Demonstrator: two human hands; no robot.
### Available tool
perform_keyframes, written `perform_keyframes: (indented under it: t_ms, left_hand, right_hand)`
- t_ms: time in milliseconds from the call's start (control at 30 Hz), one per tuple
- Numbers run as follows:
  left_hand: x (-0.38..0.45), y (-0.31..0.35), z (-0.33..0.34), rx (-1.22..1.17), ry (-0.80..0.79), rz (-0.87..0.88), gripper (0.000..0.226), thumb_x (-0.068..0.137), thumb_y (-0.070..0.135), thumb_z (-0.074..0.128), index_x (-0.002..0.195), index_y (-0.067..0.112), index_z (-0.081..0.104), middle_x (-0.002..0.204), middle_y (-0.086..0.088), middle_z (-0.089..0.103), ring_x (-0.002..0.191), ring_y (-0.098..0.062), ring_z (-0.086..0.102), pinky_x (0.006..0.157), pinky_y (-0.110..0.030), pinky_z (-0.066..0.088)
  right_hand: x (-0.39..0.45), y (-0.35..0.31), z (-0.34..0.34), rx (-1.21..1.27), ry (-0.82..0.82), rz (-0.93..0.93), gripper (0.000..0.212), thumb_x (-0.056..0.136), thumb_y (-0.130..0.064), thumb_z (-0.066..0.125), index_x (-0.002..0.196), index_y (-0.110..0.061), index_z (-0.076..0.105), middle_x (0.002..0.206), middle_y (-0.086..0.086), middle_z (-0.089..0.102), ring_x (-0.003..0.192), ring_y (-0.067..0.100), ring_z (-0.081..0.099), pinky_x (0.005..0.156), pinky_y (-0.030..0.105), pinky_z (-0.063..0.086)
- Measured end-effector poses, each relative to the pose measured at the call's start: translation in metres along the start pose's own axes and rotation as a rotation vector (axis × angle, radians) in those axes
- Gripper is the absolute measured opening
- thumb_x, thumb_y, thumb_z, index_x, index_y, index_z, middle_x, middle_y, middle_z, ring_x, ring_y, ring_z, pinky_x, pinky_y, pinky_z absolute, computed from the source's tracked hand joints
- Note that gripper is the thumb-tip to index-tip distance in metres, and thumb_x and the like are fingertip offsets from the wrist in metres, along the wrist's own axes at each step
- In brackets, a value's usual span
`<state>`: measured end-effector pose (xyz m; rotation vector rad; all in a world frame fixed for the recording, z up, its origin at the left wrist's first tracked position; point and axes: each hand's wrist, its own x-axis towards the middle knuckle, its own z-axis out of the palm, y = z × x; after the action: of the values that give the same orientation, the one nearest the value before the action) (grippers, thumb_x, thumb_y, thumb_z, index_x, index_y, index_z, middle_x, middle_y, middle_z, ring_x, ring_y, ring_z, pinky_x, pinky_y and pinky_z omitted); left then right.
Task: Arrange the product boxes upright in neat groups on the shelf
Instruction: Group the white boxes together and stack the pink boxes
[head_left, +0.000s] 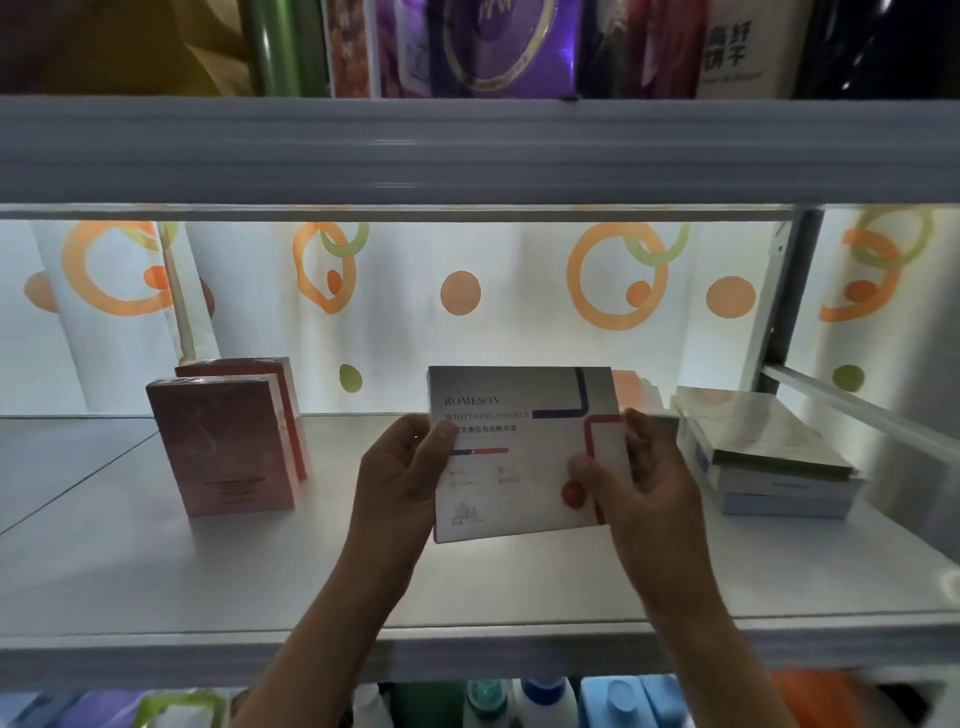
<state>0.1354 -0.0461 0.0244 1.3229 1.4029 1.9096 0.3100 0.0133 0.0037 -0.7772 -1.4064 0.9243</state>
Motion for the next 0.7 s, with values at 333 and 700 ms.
perform_keyframes:
  t_ms: [333, 700]
  left_hand:
    - [-0.008, -0.028, 0.049, 0.167, -0.059, 0.094, 0.020, 0.092, 0.032, 0.058, 0.105, 0.046, 0.065, 0.114, 0.019, 0.059, 0.101, 0.006, 0.056, 0.074, -0.009, 0.048]
    - [-0.008, -0.056, 0.067, 0.447, 0.002, 0.035, 0.031, 0.093, 0.045, 0.049, 0.122, 0.056, 0.046, 0.156, 0.011, 0.024, 0.143, -0.015, 0.022, 0.112, -0.040, 0.028]
  right_hand:
    - [0.001, 0.018, -0.051, -0.157, 0.169, 0.026, 0.033, 0.088, -0.026, 0.066, 0.119, -0.034, 0.059, 0.102, -0.017, 0.067, 0.097, 0.009, 0.064, 0.066, 0.013, 0.049]
    - [0.011, 0.038, -0.057, -0.355, 0.091, 0.015, 0.034, 0.099, -0.025, 0.053, 0.130, -0.039, 0.053, 0.117, -0.015, 0.056, 0.094, -0.009, 0.052, 0.069, -0.002, 0.035]
